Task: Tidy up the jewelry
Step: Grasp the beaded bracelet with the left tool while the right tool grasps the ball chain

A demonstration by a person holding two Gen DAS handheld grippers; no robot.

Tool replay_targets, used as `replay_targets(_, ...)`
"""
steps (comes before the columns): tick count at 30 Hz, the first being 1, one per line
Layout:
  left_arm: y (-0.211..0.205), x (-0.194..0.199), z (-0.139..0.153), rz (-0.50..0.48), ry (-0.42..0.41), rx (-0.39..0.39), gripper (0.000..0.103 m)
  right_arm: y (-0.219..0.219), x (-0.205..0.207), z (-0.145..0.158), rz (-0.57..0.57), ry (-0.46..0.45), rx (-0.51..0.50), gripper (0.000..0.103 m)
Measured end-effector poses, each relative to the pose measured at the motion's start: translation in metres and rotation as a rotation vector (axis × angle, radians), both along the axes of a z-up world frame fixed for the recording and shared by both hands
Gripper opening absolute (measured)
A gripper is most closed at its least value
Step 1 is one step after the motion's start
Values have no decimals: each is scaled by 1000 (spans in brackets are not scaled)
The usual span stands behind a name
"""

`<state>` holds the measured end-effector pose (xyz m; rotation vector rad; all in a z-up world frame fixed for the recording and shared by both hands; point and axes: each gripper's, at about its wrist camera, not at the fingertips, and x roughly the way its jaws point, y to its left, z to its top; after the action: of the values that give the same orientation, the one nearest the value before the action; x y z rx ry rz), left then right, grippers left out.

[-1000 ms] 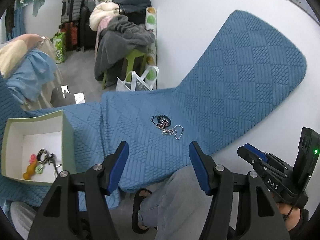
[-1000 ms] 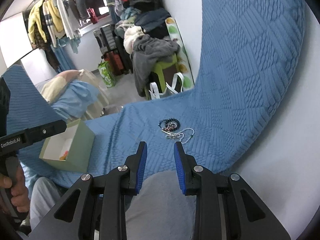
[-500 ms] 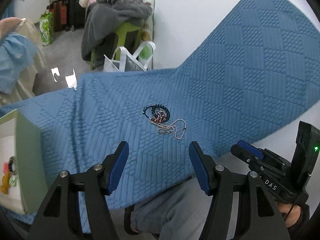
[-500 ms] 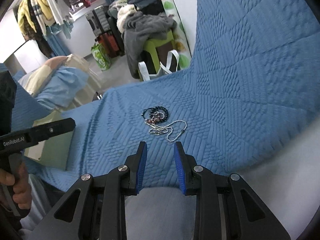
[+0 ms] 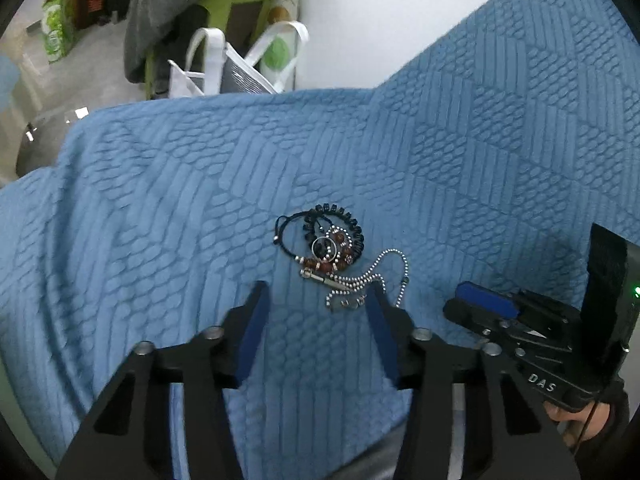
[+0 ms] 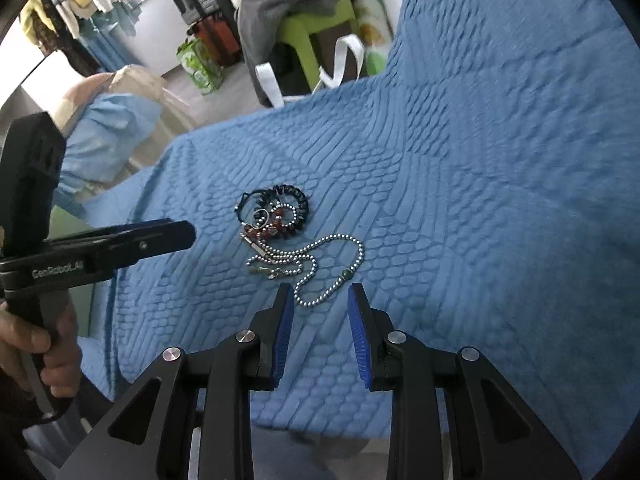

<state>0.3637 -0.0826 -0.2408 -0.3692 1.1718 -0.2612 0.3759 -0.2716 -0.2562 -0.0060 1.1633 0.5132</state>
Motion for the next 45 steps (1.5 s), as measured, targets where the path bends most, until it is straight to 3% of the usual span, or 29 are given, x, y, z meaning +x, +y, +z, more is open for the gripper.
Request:
replay_targets(5, -20, 18, -12, -102, -8, -16, 39, 1, 14, -15, 9, 29, -17, 25)
replay_targets(10, -41, 30, -21, -183, -26, 34, 33, -4, 14, -17, -3, 33, -22, 25)
replay_targets(19, -76, 34, -31, -326, -94, 278, 26, -9, 11, -17, -12, 36, -26, 25)
replay_targets(23, -89, 29, -31, -393, -123, 400, 7, -5, 12, -19, 6, 38, -12, 26)
replay_targets(33, -36, 32, -8, -179, -71, 110, 6, 32, 10, -29, 164, -7, 0, 26)
replay_targets(40, -10, 22, 6, -80, -65, 49, 6, 46, 19, -41, 189, -55, -78, 26)
replay_targets(45, 10, 10, 15, -19, -63, 34, 6, 62, 11, -43, 290, -127, -160, 27)
